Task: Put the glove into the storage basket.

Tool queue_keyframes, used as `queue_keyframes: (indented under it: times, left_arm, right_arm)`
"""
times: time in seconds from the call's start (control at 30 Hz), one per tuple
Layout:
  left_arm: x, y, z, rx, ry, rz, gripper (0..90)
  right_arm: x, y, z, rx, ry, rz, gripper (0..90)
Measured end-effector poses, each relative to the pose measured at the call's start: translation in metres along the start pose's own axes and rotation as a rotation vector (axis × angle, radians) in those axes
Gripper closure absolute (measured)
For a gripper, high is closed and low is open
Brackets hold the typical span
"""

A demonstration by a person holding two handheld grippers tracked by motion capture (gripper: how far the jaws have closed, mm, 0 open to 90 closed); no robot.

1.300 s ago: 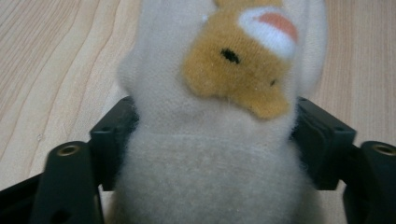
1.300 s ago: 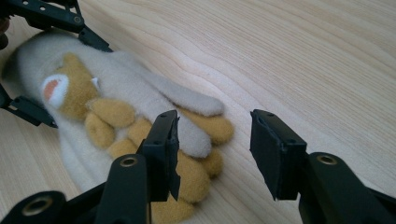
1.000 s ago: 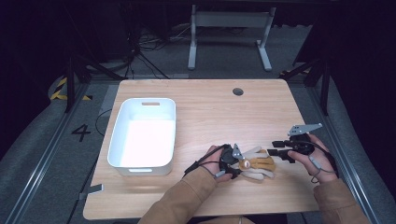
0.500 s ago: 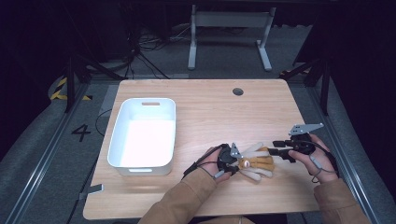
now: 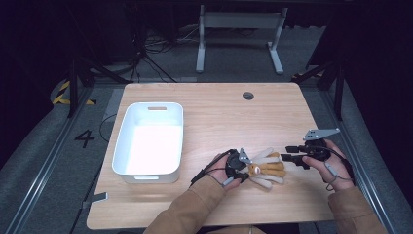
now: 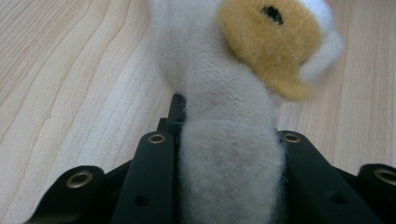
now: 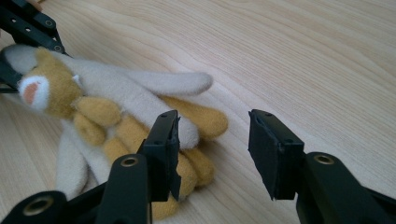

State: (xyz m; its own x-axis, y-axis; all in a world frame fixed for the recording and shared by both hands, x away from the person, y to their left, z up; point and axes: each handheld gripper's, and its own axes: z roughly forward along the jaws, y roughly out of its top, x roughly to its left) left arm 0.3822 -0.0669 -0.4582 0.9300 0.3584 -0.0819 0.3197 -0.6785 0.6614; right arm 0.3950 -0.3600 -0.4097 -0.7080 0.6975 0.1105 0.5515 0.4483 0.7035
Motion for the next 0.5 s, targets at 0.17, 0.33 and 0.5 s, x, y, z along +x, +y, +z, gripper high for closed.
queue_keyframes:
  times: [0.17, 0.33, 0.5]
  left_arm:
    - [0.001, 0.0007, -0.0015, 0.005, -0.009, -0.025, 70.7]
    - [-0.0001, 0.0019, -0.0041, 0.018, -0.01, -0.038, 70.9]
    - [-0.0012, 0.0037, -0.0094, 0.026, -0.009, -0.044, 71.4]
  right_arm:
    - [-0.0011, -0.0002, -0.0006, -0.002, -0.001, 0.002, 54.1]
    - [-0.0028, -0.001, -0.0013, -0.003, -0.004, 0.005, 54.1]
    - [-0.003, 0.0004, -0.0014, -0.01, -0.001, 0.005, 54.1]
